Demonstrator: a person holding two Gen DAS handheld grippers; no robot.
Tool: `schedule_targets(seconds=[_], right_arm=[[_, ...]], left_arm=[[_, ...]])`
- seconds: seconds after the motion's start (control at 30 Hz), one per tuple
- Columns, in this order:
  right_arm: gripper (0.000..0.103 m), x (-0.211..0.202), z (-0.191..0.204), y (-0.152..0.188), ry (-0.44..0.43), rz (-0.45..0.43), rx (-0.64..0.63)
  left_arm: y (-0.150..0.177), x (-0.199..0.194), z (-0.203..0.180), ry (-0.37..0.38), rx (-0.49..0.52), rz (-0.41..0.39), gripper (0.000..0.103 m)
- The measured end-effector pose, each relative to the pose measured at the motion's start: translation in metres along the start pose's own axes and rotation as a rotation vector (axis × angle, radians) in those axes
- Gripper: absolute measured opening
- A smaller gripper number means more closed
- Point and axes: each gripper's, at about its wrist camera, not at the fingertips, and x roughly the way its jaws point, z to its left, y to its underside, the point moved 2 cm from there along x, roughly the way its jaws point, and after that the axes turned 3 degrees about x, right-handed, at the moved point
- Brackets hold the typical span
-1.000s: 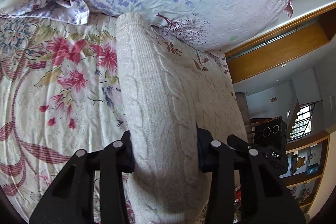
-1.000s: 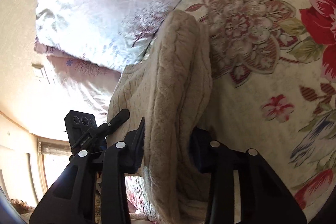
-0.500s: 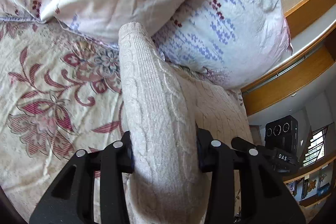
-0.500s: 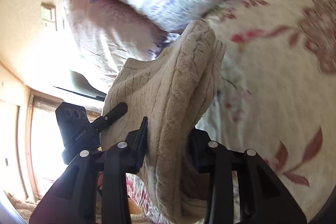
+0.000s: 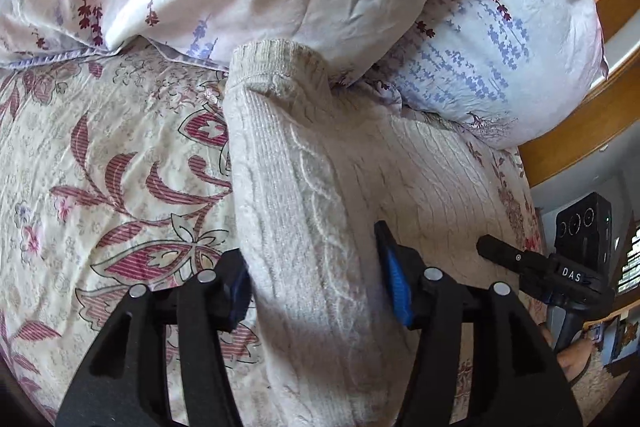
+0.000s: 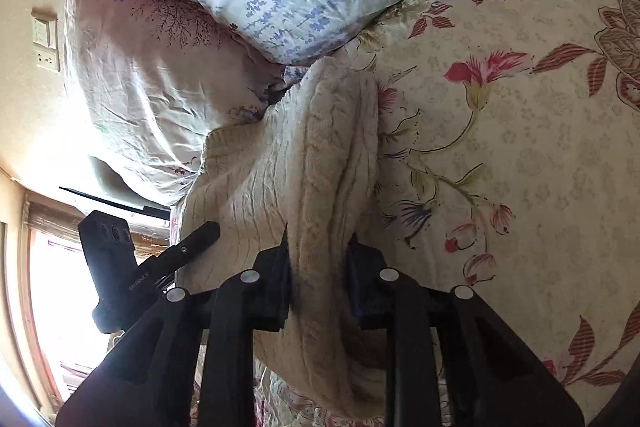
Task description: Fold small clothes
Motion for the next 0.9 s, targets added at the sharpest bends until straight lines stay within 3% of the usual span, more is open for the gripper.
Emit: schedule_targets(seconds=[0.07, 0.1, 0.17, 0.33, 0.43, 0.5, 0.63, 0.8, 0.9], right_arm=[[0.033, 0.004, -0.002, 0.001, 0.025, -0.012, 0.031], [0.043, 0.002, -0.007, 0.005, 0.043, -0.014, 0.037], [0.052, -0.001, -0.008, 0.009, 0.089, -0.026, 0.035], [0.054, -0.035, -0.016, 0.015, 0.223, -0.107, -0.013], [0.054, -0.056, 0.000, 0.014, 0.321, -0.185, -0.088], [0.054, -0.069, 0.017, 0.019, 0.307, -0.242, -0.158], [0.058, -0.062, 0.044, 0.029, 0.234, -0.242, -0.292], [0.058, -0.041, 0.053, 0.038, 0.266, -0.192, -0.389], [0.058, -0.033, 0.056, 0.044, 0.310, -0.180, -0.431]], left_arm=[[0.001, 0.003, 0.007, -0.017, 0.000, -0.001, 0.076], [0.001, 0.004, 0.013, -0.013, -0.008, 0.002, 0.078], [0.002, 0.005, 0.018, -0.003, -0.026, 0.004, 0.083], [0.001, -0.016, 0.020, -0.097, -0.004, -0.059, 0.086], [0.001, -0.038, 0.010, -0.208, 0.045, -0.129, 0.086], [0.005, -0.055, -0.004, -0.243, 0.092, -0.186, 0.084], [0.022, -0.077, -0.048, -0.163, 0.192, -0.252, 0.099], [0.036, -0.058, -0.087, -0.280, 0.324, -0.221, 0.101], [0.037, -0.042, -0.087, -0.308, 0.323, -0.180, 0.101]])
